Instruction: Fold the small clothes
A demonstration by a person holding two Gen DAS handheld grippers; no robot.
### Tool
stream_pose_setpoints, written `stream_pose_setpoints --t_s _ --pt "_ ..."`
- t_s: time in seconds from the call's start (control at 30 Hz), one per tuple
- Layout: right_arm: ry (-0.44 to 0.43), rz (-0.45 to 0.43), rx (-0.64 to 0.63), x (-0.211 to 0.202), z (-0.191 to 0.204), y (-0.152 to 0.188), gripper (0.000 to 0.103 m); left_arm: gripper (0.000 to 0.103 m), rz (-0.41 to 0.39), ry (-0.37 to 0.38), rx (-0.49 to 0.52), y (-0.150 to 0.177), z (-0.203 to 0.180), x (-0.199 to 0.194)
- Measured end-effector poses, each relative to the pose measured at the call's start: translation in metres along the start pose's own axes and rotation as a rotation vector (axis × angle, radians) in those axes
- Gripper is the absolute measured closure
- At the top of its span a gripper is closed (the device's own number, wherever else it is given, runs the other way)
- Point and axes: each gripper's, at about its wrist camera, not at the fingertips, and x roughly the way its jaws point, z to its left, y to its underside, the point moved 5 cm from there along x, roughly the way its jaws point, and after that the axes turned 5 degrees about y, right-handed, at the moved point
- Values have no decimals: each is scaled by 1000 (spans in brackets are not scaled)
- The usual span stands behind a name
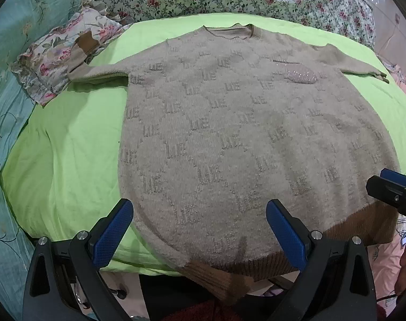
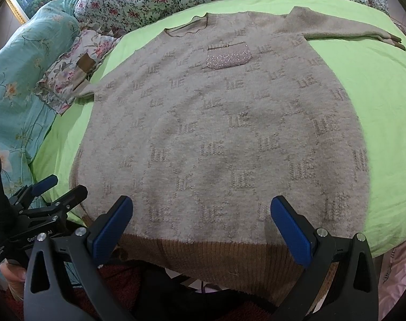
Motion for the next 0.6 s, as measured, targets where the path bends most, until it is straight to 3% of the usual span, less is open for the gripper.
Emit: stream_pose_setpoints --t_s 0.6 --pt "8 -5 8 -3 -4 -6 0 3 18 11 -8 -7 -3 2"
